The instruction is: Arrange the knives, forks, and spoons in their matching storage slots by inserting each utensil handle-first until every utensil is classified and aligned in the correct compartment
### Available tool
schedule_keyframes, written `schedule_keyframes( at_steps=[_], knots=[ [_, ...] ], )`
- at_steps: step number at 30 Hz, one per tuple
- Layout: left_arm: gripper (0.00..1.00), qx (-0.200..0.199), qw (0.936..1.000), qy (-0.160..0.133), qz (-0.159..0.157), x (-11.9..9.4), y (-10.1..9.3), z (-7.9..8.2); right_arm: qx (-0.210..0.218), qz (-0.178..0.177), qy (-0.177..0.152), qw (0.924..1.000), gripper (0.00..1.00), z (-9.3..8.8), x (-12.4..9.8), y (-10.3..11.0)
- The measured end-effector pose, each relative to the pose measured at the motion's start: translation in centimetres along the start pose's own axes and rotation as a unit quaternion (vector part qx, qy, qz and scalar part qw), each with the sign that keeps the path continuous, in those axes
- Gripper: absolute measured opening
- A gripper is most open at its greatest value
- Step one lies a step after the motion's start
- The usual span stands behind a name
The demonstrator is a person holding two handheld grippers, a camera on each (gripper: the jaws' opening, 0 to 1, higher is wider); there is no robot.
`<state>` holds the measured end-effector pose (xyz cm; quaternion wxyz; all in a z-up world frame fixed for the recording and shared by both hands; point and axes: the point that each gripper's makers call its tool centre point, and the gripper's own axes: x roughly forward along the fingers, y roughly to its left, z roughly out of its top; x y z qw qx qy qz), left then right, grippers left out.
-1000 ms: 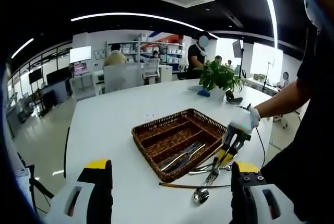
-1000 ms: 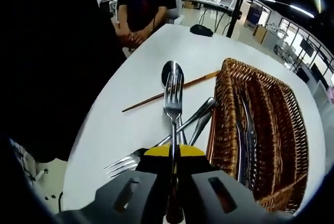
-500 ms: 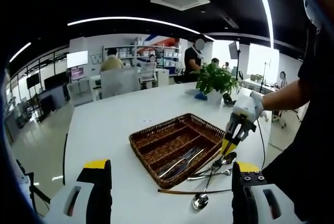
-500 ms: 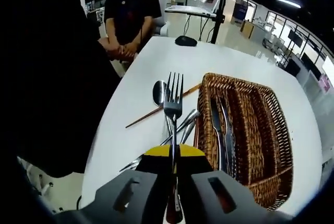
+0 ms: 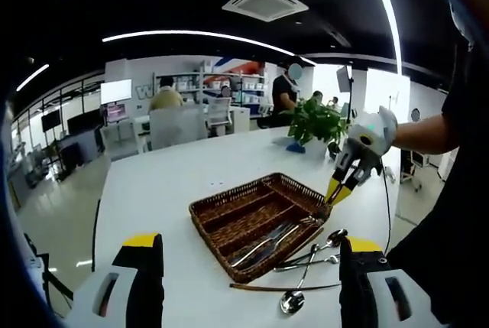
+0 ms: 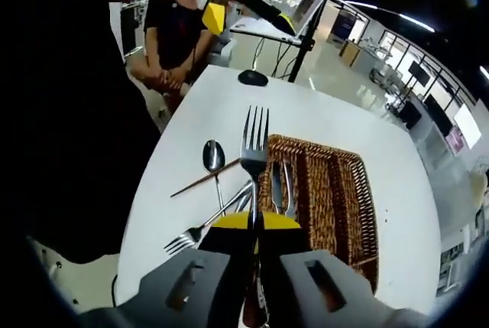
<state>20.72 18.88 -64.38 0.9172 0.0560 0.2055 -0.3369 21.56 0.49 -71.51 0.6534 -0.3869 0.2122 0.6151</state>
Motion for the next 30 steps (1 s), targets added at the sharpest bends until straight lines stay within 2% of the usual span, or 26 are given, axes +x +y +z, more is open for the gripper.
schedule_keyframes(
  at_steps=[8,19,22,25,30],
  knots=[
    [1.00,-0.001,1.0000,-0.004,0.004,-0.6,-0.1,-0.3,0.000,-0.032,-0.004,0.9995,0.00,1.1,-1.1,-1.6],
    [1.00,-0.006,0.9999,-0.003,0.011,-1.3,0.0,-0.7,0.001,-0.046,0.006,0.9989,0.00,1.1,-1.1,-2.8],
    [1.00,-0.004,1.0000,-0.001,-0.005,-1.3,-0.6,-0.8,0.002,-0.051,0.005,0.9987,0.00,1.1,-1.2,-3.2],
    [1.00,0.009,0.9999,0.004,-0.007,-1.2,-0.8,-0.9,0.000,-0.055,0.005,0.9985,0.00,1.0,-1.2,-3.5],
    [1.00,0.007,0.9999,0.004,-0.009,-1.1,-0.8,-0.8,0.000,-0.054,0.011,0.9985,0.00,0.5,-0.8,-3.8]
  ],
)
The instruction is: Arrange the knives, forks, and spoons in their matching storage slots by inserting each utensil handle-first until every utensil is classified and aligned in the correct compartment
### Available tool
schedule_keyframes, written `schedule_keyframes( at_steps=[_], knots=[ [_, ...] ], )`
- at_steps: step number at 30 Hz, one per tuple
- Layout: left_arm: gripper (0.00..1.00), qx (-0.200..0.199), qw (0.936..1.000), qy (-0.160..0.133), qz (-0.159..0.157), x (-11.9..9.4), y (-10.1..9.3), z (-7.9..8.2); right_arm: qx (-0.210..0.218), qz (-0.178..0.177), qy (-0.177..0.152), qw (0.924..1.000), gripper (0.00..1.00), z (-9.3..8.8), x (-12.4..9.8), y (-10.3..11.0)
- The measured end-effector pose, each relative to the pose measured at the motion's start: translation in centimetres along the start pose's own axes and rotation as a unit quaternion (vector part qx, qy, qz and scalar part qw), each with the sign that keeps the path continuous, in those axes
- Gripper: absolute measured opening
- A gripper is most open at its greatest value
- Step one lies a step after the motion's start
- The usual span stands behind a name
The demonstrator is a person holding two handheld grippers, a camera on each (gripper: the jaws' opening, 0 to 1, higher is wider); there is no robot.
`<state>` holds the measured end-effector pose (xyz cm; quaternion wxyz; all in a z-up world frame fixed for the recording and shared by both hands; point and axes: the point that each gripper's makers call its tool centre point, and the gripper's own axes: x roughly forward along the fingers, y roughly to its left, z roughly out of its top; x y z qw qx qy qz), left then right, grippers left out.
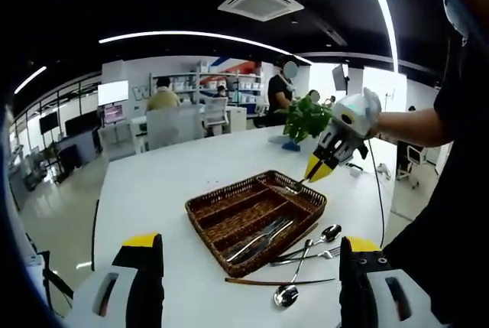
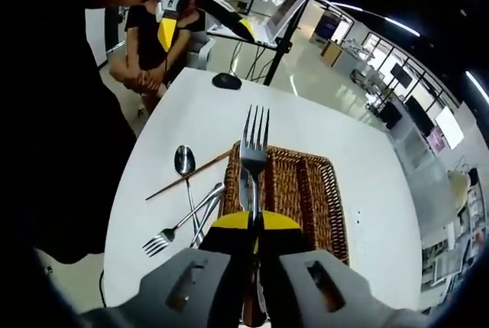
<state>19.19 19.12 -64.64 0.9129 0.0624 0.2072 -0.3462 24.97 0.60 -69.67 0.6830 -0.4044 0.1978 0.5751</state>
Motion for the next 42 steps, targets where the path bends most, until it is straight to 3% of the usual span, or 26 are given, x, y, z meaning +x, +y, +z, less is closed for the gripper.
schedule_keyframes(
  at_steps=[11,16,42],
  knots=[
    [1.00,0.002,0.9999,0.011,-0.007,0.3,-0.1,-0.5,-0.015,-0.002,0.019,0.9997,0.00,-1.2,1.4,-1.3],
    [1.00,0.001,0.9998,0.015,-0.011,0.3,-0.2,-0.7,-0.018,-0.006,0.011,0.9998,0.00,-1.4,2.1,-2.5],
    [1.00,-0.013,0.9995,0.030,-0.001,0.0,3.3,-1.8,-0.020,-0.006,0.027,0.9994,0.00,-2.1,7.0,-8.7]
  ],
)
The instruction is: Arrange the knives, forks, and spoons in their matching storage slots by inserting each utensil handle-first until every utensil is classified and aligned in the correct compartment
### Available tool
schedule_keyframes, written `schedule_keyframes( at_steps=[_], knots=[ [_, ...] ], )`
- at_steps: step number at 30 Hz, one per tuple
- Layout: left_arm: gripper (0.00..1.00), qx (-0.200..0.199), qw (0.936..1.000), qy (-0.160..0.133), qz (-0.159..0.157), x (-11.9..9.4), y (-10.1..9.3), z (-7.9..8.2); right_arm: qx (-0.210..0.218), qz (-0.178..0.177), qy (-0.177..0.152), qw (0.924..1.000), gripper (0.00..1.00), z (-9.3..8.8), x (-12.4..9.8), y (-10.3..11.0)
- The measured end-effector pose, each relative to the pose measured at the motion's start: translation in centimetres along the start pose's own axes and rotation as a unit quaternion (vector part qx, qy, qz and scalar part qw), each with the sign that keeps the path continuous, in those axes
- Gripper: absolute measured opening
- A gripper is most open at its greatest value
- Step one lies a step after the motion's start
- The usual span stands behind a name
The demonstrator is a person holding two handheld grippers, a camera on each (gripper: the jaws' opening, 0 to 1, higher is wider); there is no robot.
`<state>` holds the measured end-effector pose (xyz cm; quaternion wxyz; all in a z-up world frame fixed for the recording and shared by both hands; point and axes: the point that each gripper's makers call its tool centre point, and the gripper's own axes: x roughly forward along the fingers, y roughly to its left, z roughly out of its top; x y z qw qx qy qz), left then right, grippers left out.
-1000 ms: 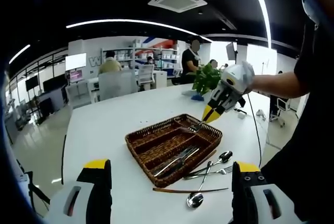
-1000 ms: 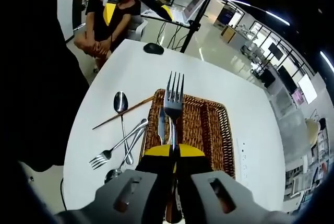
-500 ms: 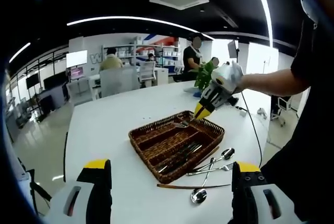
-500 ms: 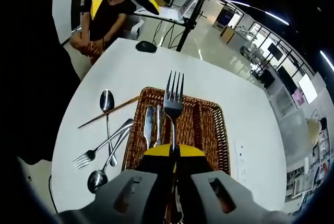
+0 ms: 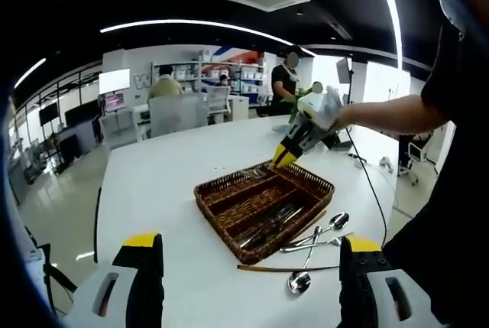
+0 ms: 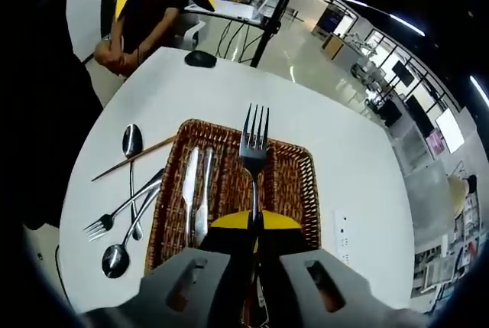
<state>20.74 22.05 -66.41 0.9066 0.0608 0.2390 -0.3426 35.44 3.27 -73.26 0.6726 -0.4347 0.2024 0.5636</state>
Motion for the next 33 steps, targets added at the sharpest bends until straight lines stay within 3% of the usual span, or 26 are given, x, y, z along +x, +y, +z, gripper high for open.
schedule_keyframes(
  at_steps=[16,33],
  knots=[
    [1.00,0.005,0.9997,0.008,-0.022,0.9,0.7,-0.1,0.005,-0.008,0.011,0.9999,0.00,0.0,1.7,-3.6],
    [1.00,-0.003,0.9997,0.009,-0.022,1.1,2.3,-0.4,0.014,-0.001,0.022,0.9997,0.00,-0.7,3.1,-3.3]
  ],
)
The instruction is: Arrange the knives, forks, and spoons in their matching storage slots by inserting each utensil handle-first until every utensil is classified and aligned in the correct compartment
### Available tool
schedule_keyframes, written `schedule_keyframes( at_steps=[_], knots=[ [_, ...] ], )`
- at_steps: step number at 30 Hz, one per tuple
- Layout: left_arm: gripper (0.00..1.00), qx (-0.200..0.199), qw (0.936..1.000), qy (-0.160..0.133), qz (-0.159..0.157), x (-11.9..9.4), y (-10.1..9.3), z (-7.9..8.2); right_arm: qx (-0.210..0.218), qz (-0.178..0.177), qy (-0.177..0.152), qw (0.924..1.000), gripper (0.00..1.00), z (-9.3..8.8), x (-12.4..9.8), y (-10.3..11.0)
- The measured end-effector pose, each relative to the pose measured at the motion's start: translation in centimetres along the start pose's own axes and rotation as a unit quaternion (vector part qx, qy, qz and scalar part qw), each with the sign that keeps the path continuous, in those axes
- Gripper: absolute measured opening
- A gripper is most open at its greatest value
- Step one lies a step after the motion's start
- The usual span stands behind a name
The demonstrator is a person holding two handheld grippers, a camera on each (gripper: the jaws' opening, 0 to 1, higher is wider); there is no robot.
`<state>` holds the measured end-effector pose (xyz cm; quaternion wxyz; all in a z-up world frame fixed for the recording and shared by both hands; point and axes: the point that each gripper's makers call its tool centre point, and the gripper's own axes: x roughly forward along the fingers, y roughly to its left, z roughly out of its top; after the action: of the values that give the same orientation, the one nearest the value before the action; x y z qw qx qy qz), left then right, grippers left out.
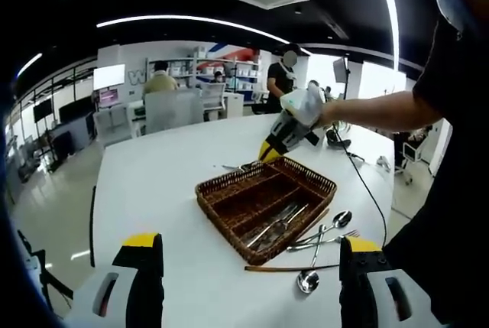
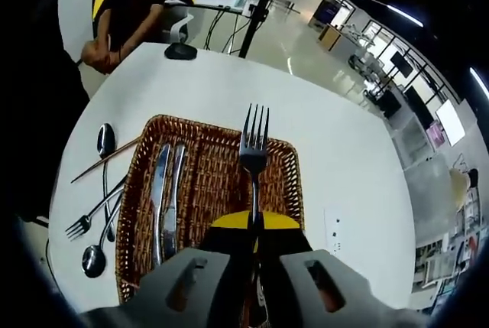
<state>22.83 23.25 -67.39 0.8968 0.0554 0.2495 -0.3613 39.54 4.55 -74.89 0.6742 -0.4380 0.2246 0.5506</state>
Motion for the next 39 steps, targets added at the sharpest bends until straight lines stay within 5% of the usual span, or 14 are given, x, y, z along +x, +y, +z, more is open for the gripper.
schedule_keyframes(
  at_steps=[39],
  knots=[
    [1.00,-0.015,0.9998,0.012,-0.006,-0.5,1.1,-1.1,0.012,0.008,0.064,0.9979,0.00,-4.6,6.4,3.1]
  ],
)
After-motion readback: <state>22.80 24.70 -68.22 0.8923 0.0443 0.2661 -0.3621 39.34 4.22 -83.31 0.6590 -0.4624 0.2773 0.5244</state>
